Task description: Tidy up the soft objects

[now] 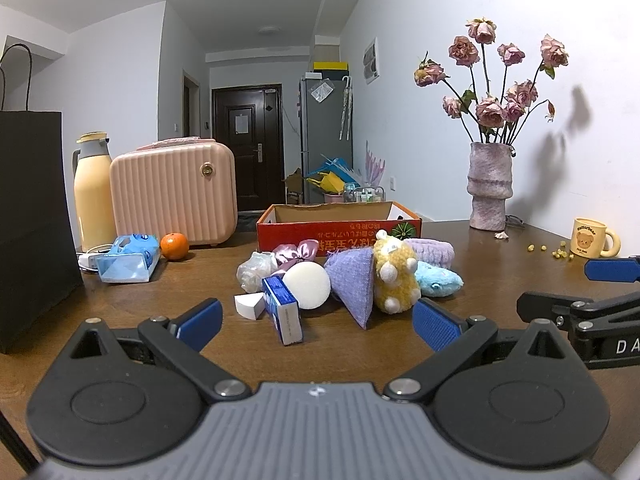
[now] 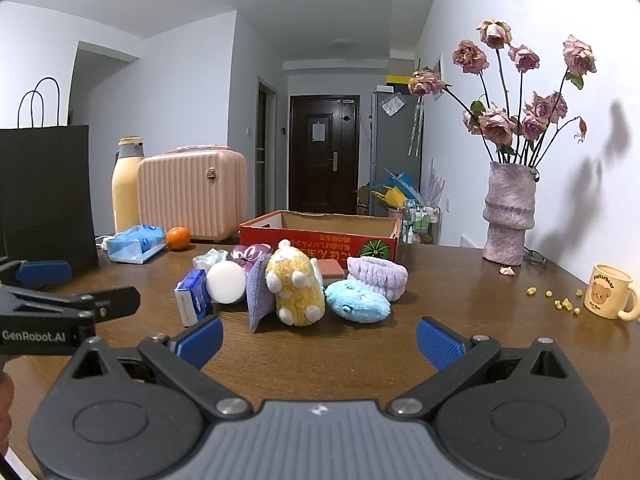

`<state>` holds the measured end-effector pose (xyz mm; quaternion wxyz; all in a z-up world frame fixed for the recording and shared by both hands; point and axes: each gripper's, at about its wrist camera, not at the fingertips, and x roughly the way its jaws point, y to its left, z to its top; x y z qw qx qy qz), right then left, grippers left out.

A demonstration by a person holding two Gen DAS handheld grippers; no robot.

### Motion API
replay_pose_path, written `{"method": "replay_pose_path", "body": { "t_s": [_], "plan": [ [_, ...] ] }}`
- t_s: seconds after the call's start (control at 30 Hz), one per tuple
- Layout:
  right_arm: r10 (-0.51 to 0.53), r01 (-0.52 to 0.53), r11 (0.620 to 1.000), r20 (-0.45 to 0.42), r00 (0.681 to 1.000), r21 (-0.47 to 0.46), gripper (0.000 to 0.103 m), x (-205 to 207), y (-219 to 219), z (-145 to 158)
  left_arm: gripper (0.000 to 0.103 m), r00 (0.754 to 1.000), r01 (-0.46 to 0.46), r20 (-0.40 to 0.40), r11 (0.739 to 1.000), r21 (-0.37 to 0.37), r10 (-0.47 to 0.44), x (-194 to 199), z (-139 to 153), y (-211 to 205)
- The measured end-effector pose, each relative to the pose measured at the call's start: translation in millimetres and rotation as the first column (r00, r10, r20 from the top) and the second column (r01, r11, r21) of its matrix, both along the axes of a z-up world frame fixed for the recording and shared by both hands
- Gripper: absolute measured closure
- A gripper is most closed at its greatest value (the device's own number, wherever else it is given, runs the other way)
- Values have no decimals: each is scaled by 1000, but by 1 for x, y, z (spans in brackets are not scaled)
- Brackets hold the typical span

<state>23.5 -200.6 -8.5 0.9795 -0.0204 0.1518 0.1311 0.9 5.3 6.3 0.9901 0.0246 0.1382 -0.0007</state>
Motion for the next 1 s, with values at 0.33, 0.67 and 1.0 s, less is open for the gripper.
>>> {"method": "replay_pose_path", "body": {
  "t_s": [0.33, 0.67, 1.0],
  "plan": [
    [17, -17, 1000, 3, 1000, -24, 0, 12, 7, 3, 0, 1000, -1, -20, 1000, -1, 1, 12, 0, 4],
    [33, -33, 999, 2, 999, -42, 0, 29, 17, 4, 0, 1000, -1, -29, 1000, -17, 1, 26, -5, 11],
    [39, -40, 998, -5, 999, -51, 0, 49, 24, 3, 0, 999, -19, -40, 1000, -2, 19, 43, -4, 15]
  ]
}}
